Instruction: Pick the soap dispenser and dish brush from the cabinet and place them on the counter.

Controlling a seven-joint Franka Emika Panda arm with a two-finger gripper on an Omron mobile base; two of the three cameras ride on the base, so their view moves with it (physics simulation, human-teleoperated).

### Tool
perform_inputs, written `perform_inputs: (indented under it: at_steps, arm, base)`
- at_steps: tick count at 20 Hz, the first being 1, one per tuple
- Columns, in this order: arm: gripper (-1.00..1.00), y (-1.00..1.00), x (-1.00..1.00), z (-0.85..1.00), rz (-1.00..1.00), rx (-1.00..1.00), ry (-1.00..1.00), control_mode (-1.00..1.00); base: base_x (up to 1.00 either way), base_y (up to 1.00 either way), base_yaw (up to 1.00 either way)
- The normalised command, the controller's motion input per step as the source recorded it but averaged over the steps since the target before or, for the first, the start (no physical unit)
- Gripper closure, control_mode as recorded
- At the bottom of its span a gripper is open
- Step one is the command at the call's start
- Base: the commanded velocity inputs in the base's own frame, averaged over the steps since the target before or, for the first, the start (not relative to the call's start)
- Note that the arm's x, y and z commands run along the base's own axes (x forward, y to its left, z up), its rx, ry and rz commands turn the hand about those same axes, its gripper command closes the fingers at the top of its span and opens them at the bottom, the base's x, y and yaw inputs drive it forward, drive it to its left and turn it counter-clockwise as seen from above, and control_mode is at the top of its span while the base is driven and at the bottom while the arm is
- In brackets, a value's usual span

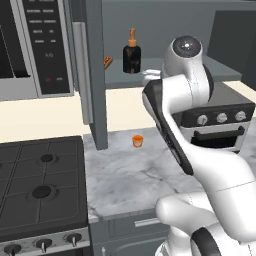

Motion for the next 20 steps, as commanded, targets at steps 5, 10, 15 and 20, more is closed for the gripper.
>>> perform_inputs:
  at_steps: [5, 10, 15, 20]
  arm:
    - [-1.0, -0.18, 0.3, 0.29, -0.02, 0.07, 0.0, -1.0]
    - [-1.0, -0.05, 0.27, 0.34, -0.03, 0.01, 0.07, -1.0]
    - [-1.0, -0.09, 0.34, 0.19, -0.01, 0.01, 0.03, -1.0]
    - [-1.0, -0.14, 0.35, -0.06, 0.02, 0.0, 0.01, -1.0]
  base:
    - [0.0, 0.0, 0.0]
    - [0.0, 0.0, 0.0]
    - [0.0, 0.0, 0.0]
    - [0.0, 0.0, 0.0]
